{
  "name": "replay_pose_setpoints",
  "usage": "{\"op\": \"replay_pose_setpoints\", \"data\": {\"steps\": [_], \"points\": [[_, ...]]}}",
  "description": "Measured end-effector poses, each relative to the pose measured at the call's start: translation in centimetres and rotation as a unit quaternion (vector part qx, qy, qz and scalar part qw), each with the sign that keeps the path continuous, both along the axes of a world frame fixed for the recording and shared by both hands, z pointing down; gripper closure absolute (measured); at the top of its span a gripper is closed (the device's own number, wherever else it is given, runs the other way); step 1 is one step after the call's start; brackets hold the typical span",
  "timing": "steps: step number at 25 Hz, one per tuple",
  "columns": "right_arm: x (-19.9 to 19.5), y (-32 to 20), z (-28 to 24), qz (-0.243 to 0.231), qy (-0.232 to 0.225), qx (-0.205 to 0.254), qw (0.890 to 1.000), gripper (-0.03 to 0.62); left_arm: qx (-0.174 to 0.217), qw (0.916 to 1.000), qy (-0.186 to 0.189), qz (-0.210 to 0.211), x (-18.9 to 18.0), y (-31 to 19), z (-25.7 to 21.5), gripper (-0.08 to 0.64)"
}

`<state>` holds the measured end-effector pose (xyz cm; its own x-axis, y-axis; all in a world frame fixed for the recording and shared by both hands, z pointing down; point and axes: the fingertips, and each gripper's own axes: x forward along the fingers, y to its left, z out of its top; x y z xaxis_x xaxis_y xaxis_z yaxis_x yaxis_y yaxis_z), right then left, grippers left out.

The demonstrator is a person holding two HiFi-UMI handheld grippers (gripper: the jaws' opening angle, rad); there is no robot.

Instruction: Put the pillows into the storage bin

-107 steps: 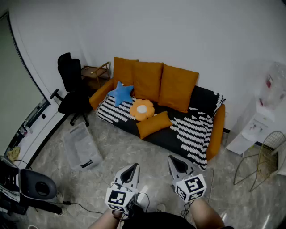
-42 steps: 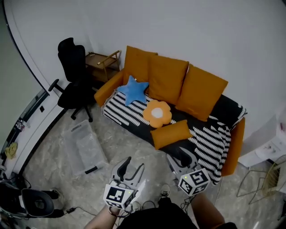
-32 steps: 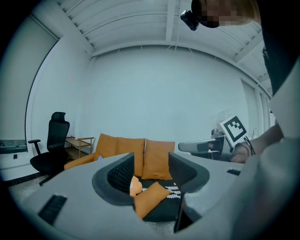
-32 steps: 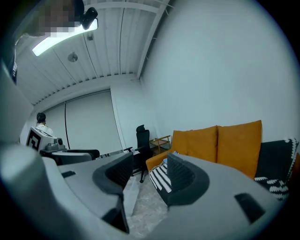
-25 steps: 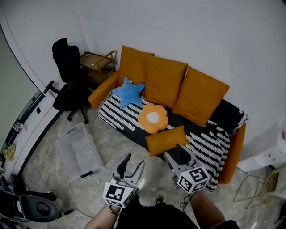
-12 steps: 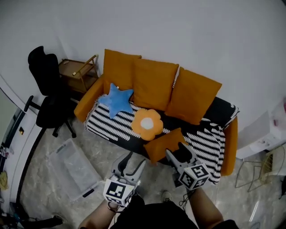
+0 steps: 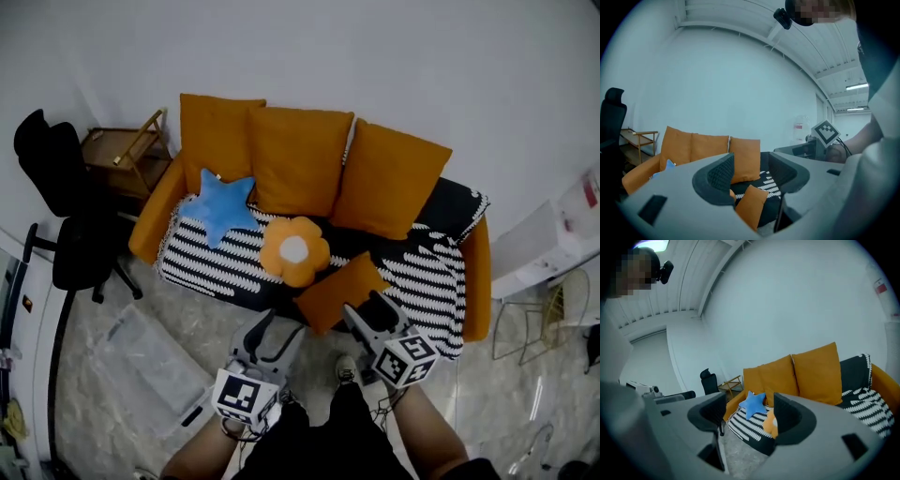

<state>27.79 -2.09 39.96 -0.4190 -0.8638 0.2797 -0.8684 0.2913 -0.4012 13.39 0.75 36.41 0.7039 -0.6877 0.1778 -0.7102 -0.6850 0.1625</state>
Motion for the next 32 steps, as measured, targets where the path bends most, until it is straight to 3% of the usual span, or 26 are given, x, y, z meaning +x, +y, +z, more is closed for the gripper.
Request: {"op": "replay_pose_setpoints", "data": {"steps": [11,20,27,32], "points": [[6.6,-4.0,13.1,0.03,-0.05,-0.118,0.991,0.261,-0.063,0.9975,-0.031,0.007,6.4,-4.3,7.1,0.344],[11.8,-5.2,26.0,0.07,-0.095,-0.226,0.967,0.252,-0.127,0.9908,-0.044,0.015,12.2,-7.7,15.1,0.344],[13.5,-6.0,36.3,0.12,-0.157,-0.295,0.935,0.23,-0.164,0.9851,-0.045,0.026,14.7,-9.3,22.5,0.344],[14.4,-6.0,42.1,0.182,-0.232,-0.313,0.903,0.173,-0.182,0.982,-0.041,0.027,15.0,-9.0,26.4,0.344]]}}
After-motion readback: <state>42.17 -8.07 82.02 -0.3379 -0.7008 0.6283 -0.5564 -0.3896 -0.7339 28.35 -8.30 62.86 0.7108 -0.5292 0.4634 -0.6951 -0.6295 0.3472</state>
